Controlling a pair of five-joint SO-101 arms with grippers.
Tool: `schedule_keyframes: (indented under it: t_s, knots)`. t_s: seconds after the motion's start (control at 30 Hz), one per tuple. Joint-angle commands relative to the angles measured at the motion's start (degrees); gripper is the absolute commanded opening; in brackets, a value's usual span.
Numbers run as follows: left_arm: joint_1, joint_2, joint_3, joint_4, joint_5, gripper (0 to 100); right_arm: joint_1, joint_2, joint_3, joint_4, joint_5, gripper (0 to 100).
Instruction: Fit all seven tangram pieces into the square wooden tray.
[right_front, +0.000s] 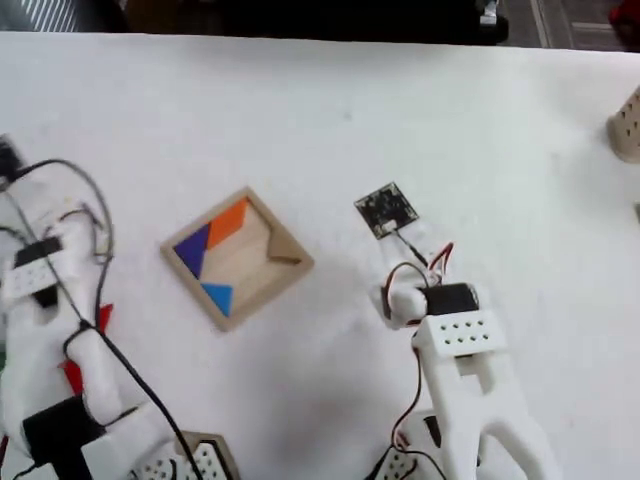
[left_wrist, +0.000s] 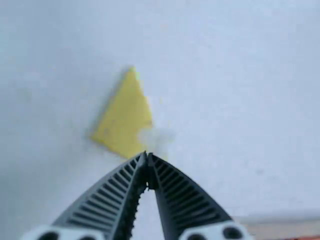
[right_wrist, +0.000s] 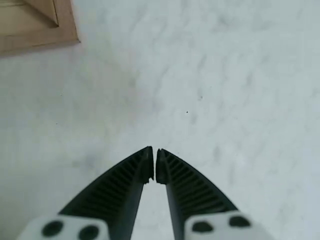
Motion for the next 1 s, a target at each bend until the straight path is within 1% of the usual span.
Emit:
schedule_keyframes:
  t_s: [0.0, 0.13, 0.17, 0.27, 0.37, 0.43, 0.5, 0.57, 0.63, 0.83, 0.97]
  knots:
    - [-8.04, -2.86, 1.49, -0.70, 0.97, 2, 0.04, -0.04, -0.18, -1.19, -0.26, 1.7]
    - [-14.20, -2.86, 4.75, -0.62, 0.53, 3, 0.04, -0.04, -0.18, -1.19, -0.26, 1.7]
    - [-16.31, -2.86, 5.36, -0.62, -0.70, 4, 0.04, -0.04, -0.18, -1.19, -0.26, 1.7]
    - [-22.73, -2.86, 6.33, -0.62, -6.59, 12, 0.04, -0.04, -0.18, -1.19, -0.26, 1.7]
    - [-28.97, -2.86, 6.59, 1.41, -9.05, 21, 0.04, -0.04, -0.18, -1.19, -0.26, 1.7]
    - [-31.78, -2.86, 6.59, 3.78, -10.90, 25, 0.04, -0.04, -0.18, -1.19, -0.26, 1.7]
    - [-34.07, -2.86, 6.59, 5.71, -15.38, 26, 0.04, -0.04, -0.18, -1.19, -0.26, 1.7]
    - [-36.00, -2.86, 6.59, 6.95, -20.84, 26, 0.04, -0.04, -0.18, -1.19, -0.26, 1.7]
    - [-37.58, -2.86, 6.33, 7.21, -24.53, 26, 0.04, -0.04, -0.09, -1.19, -0.26, 1.7]
    - [-38.81, -2.86, 6.59, 3.25, -25.41, 26, 0.04, -0.04, 0.88, -2.59, -0.26, 1.7]
    - [-38.73, -2.77, 6.51, 3.08, -25.49, 26, 0.04, -0.04, 1.14, -2.86, -0.26, 1.7]
